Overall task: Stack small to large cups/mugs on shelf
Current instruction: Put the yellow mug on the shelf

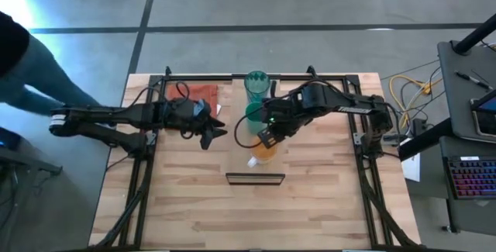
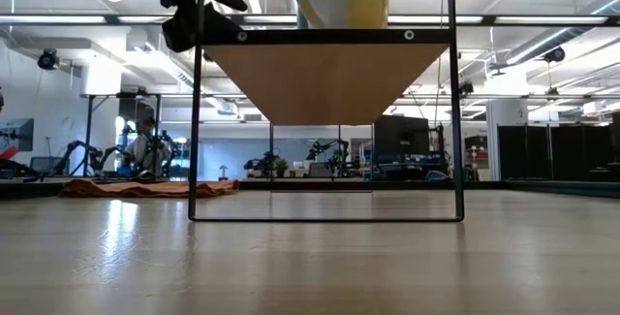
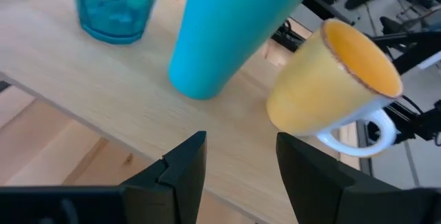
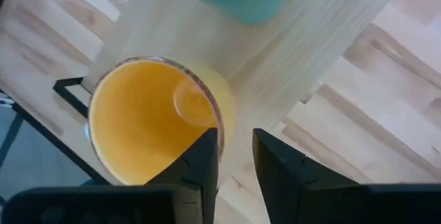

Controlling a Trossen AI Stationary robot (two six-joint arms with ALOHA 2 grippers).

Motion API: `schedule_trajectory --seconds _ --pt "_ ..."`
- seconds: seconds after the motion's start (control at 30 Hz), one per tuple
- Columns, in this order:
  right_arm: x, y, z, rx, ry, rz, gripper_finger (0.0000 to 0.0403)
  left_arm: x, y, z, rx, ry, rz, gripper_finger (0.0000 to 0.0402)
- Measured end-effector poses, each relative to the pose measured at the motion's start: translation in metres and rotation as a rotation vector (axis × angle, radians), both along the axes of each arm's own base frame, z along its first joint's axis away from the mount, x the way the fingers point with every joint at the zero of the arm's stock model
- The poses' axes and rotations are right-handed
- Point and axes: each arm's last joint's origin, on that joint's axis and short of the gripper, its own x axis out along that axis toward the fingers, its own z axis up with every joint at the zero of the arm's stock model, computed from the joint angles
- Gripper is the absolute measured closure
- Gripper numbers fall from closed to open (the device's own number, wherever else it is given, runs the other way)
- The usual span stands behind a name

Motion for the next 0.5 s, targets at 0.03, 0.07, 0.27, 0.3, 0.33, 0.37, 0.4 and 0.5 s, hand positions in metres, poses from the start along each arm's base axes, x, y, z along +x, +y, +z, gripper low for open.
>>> schedule_trajectory --seconds 0.03,0.07,0.27,0.3,0.33,0.37,0.4,0.5 --pt "-0.002 0.0 0.002 -0.003 -0.008 -0.001 0.0319 0.001 -0.001 0.0 -0.002 -0.001 -0.004 0.024" --pt "-0.004 0.0 0.004 -0.004 -0.013 -0.003 0.0319 0.002 -0.003 -0.001 -0.003 0.0 -0.012 0.024" --pt "-0.004 -0.001 -0.002 -0.027 0.01 -0.033 0.0348 0.006 -0.018 -0.005 -0.026 0.007 -0.071 0.024" --pt "-0.003 -0.002 -0.005 -0.033 0.024 -0.044 0.0357 0.007 -0.022 -0.006 -0.029 0.013 -0.085 0.024" --pt "-0.003 -0.002 -0.009 -0.036 0.039 -0.05 0.0367 0.008 -0.025 -0.008 -0.037 0.017 -0.097 0.024" --pt "-0.002 -0.002 -0.013 -0.04 0.058 -0.053 0.0378 0.012 -0.029 -0.009 -0.048 0.003 -0.104 0.024" --pt "-0.002 -0.002 -0.018 -0.042 0.075 -0.052 0.0387 0.015 -0.032 -0.007 -0.051 -0.02 -0.118 0.024" --pt "-0.002 0.001 -0.03 -0.047 0.124 -0.044 0.0391 0.022 -0.041 -0.012 -0.086 -0.022 -0.134 0.024"
